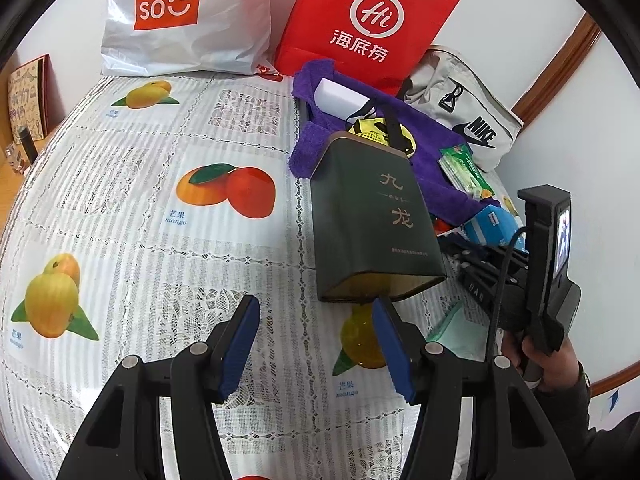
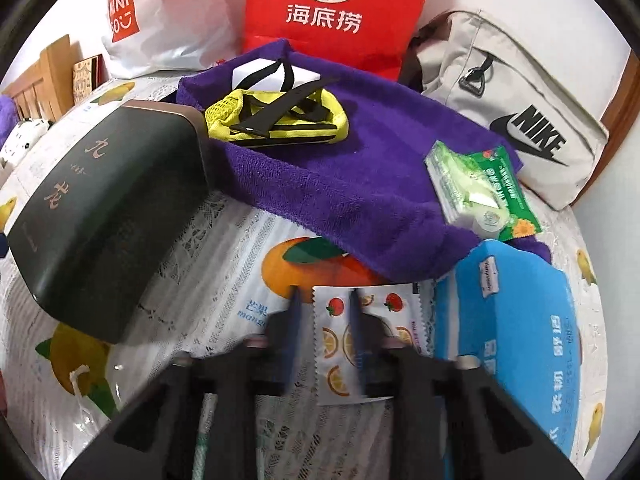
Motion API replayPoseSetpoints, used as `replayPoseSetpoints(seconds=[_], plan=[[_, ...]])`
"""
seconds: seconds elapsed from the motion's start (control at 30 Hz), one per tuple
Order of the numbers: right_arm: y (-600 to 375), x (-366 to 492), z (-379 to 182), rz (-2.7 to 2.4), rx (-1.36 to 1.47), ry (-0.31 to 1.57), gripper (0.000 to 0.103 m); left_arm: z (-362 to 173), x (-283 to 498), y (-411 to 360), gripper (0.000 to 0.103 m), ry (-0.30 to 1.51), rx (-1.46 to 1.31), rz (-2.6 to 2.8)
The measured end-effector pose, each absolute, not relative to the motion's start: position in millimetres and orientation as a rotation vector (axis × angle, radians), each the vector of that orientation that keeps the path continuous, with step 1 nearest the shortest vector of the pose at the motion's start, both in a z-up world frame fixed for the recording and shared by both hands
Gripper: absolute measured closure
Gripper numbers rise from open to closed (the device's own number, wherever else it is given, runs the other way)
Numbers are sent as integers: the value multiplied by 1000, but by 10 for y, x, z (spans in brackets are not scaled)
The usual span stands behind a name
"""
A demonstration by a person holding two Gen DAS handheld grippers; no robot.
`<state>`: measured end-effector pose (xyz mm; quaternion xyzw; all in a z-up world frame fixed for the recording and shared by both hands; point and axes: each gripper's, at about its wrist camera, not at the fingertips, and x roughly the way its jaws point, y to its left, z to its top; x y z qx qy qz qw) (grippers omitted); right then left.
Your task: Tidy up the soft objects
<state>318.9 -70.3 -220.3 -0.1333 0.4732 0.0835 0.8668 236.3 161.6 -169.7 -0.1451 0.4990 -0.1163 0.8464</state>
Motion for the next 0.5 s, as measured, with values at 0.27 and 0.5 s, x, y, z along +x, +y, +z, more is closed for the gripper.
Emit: replayPoseSetpoints(seconds=[0.27, 0.5], plan=[[-785, 3079, -2133, 211, -224, 1005, 103, -1700, 2313, 1635, 47, 1055, -311, -239], [-763, 2833, -2000, 230, -266, 984, 103, -1678, 2264, 1584, 47, 1051, -301, -251]])
